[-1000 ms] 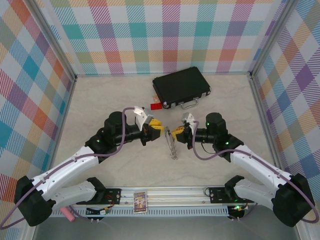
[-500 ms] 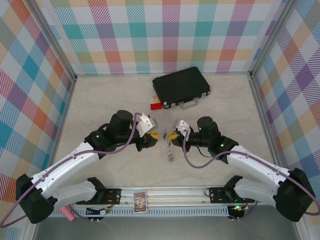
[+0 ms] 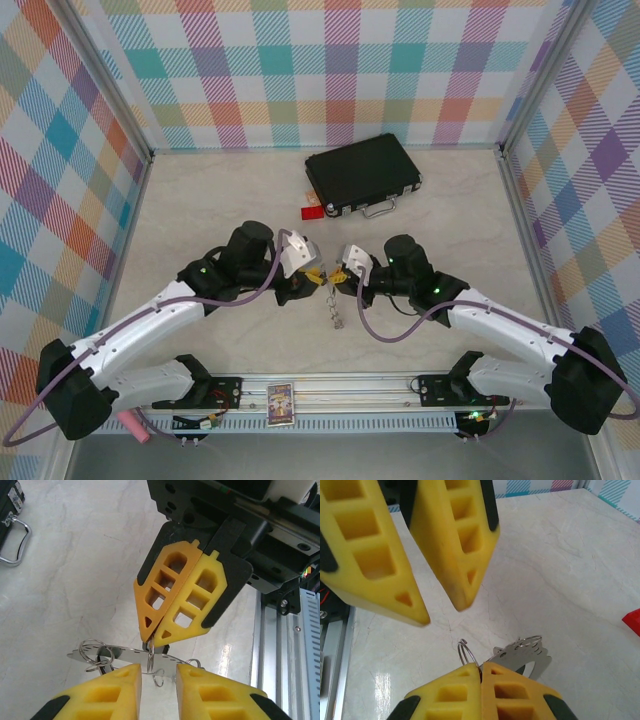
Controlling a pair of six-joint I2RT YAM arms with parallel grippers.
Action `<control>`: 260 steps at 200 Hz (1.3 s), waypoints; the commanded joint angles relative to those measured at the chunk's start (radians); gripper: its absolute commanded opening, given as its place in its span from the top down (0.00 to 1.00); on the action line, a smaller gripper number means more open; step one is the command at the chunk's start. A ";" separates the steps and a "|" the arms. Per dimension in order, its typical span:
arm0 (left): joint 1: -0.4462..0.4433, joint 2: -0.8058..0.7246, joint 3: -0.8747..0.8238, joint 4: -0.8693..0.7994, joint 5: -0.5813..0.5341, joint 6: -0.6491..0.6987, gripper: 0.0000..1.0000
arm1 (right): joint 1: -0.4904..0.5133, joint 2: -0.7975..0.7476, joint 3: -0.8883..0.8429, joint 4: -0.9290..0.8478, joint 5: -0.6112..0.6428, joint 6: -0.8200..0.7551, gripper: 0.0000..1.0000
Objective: Put the keys on the keyring
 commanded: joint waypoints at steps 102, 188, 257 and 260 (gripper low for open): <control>-0.008 0.060 0.011 0.013 0.016 -0.001 0.75 | 0.015 -0.020 0.032 0.043 -0.045 -0.010 1.00; -0.007 0.083 0.013 0.040 0.026 -0.015 0.78 | 0.022 -0.019 0.028 0.051 -0.055 -0.005 1.00; -0.010 0.105 0.025 0.037 0.054 -0.019 1.00 | 0.023 -0.022 0.021 0.058 -0.044 -0.005 1.00; -0.011 0.102 0.025 0.037 0.055 -0.019 1.00 | 0.022 -0.022 0.019 0.059 -0.041 -0.005 1.00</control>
